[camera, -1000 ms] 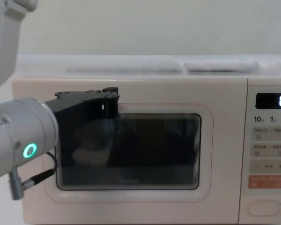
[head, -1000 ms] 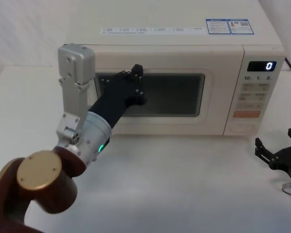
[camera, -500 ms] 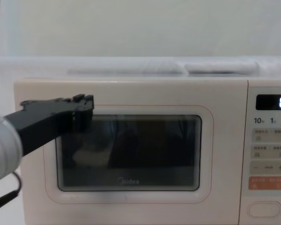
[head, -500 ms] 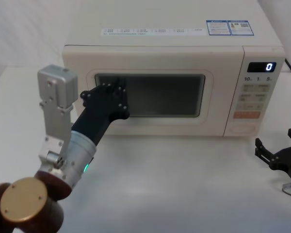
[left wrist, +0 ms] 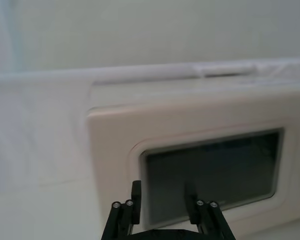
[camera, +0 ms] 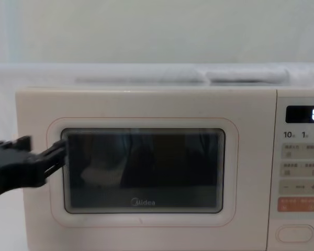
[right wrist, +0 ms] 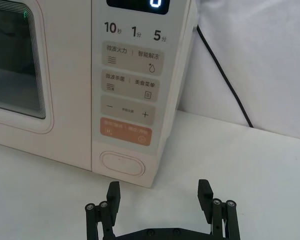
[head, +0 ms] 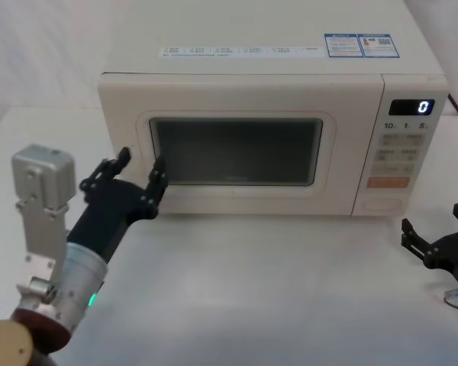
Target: Press the button to open the microwave door with one hand; close the microwave door with the other hand.
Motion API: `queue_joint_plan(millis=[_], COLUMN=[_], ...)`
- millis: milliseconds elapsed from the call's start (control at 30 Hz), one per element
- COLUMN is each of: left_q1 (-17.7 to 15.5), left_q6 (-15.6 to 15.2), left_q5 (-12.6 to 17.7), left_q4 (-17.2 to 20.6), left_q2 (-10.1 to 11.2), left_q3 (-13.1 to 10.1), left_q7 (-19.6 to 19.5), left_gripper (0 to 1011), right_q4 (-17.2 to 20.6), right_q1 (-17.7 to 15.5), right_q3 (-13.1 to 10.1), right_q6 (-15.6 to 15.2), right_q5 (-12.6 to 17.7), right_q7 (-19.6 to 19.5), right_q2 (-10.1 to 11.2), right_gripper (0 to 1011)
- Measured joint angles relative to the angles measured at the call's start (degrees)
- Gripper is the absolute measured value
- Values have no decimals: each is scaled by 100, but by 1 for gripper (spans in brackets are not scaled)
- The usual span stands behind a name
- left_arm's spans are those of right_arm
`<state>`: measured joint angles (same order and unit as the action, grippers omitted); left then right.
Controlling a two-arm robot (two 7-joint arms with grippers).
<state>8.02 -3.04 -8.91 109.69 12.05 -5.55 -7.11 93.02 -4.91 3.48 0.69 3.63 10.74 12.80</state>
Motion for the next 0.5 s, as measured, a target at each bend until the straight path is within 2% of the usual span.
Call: queue_joint_plan(millis=[100,133,167,333,500], left_q1=[163,163,218,418,533], left_q6=[84,84,122,255,345], left_q5=[-14,-14,-21,-85,-157], left_q4=[-24,-24,-51,-237,-419], left_q2=[9,9,7,-73,-136], left_q3=[171,171,232,455,570], left_q7=[-2,-2,-1,39,39], left_gripper=[647,647,710,852,968], right_q4=[0,0,0,0,0], right_q1=[0,0,0,0,0], right_q3=[0,0,0,0,0], right_q6=[0,0,0,0,0], right_q5=[0,0,0,0,0], right_q7=[0,0,0,0,0], right_q2=[0,0,0,0,0], right_gripper=[1002,1002,1002,1002,1002])
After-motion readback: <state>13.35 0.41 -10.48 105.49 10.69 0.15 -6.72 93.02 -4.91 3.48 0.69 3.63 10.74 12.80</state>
